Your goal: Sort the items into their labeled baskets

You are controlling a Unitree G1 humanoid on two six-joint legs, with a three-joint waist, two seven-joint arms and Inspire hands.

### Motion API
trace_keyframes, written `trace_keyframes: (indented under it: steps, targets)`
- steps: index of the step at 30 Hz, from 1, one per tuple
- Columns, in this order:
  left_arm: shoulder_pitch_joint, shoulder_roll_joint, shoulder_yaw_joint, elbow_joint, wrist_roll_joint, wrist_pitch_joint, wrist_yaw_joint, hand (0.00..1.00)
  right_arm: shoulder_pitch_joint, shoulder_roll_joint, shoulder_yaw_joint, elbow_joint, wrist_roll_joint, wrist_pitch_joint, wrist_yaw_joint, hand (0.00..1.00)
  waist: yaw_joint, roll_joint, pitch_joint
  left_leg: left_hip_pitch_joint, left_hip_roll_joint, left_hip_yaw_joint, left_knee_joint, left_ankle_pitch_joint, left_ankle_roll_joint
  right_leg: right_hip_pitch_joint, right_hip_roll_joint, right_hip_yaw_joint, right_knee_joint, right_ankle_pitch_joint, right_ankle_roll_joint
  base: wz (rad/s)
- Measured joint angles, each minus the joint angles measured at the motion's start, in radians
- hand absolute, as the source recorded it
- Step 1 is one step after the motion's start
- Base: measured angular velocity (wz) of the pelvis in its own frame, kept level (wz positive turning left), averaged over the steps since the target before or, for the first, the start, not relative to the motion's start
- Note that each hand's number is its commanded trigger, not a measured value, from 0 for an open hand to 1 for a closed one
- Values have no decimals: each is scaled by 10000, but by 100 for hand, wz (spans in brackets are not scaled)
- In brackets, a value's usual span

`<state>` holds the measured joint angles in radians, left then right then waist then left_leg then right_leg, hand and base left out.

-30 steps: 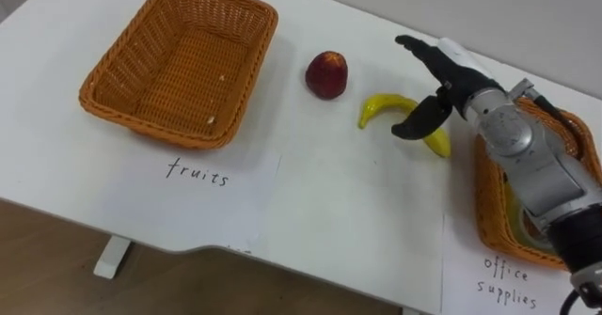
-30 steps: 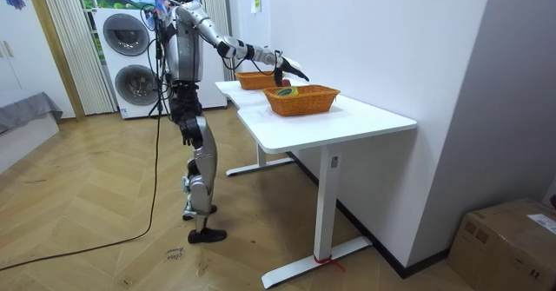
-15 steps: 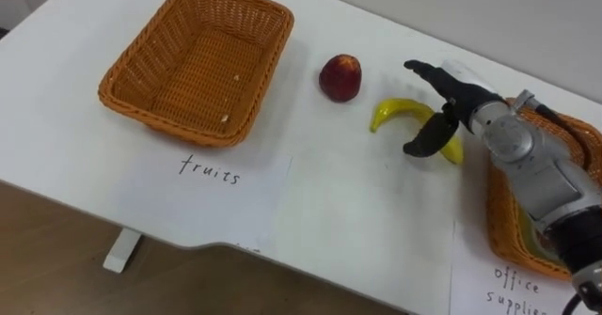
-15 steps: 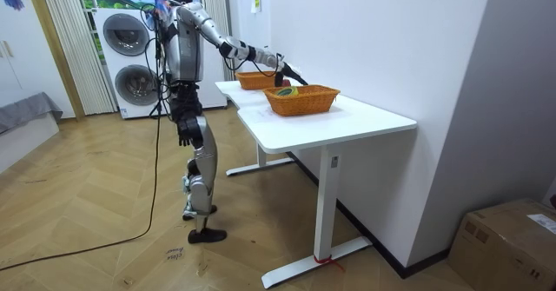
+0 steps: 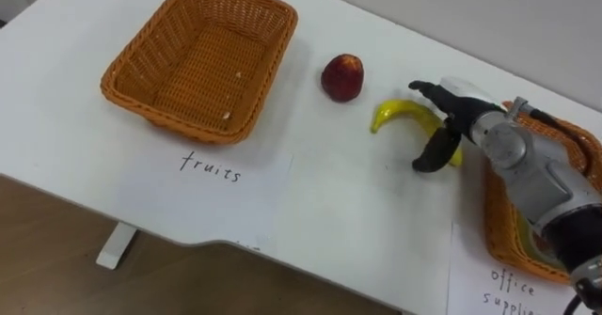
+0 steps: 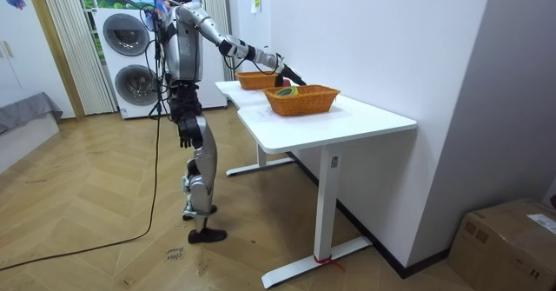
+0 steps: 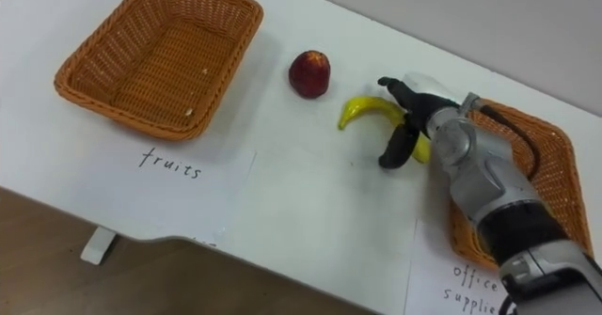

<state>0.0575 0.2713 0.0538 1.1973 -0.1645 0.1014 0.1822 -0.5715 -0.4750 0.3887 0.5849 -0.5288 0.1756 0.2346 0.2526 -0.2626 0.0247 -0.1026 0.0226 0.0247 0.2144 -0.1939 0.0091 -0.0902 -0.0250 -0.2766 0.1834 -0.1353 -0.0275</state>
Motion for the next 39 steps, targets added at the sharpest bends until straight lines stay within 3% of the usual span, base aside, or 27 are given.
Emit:
trace_keyframes:
  steps: [8,14,20,38,39]
  targets:
    - [-10,98,-14,28,-7,0,-260,0,-232,-33,372,-16,-166,-100,102,0,44,81,59,-14,-1,-12,-20,0,0,10,54,-8,-75,1,1,0]
    - [-93,186,-209,26,-9,6,-174,0,-542,-77,948,-18,-151,-112,243,0,102,99,44,-43,2,-13,-14,4,-6,10,82,-7,-136,22,-15,0]
    - [-125,187,-260,50,-11,18,-163,0,-567,-79,1023,-18,-155,-47,356,0,285,111,41,-42,7,-19,-7,4,-6,15,74,-12,-143,22,-15,0]
    - [-265,264,-694,195,49,141,-299,0,-566,-279,1119,-83,-136,12,1176,0,297,85,18,-90,7,-153,79,14,-24,65,33,-262,-148,33,-26,1]
    - [-269,284,-694,192,67,139,-374,0,-566,-363,1243,-82,-11,3,1203,51,304,94,26,-90,8,-163,83,14,-24,67,2,-273,-146,34,-28,0]
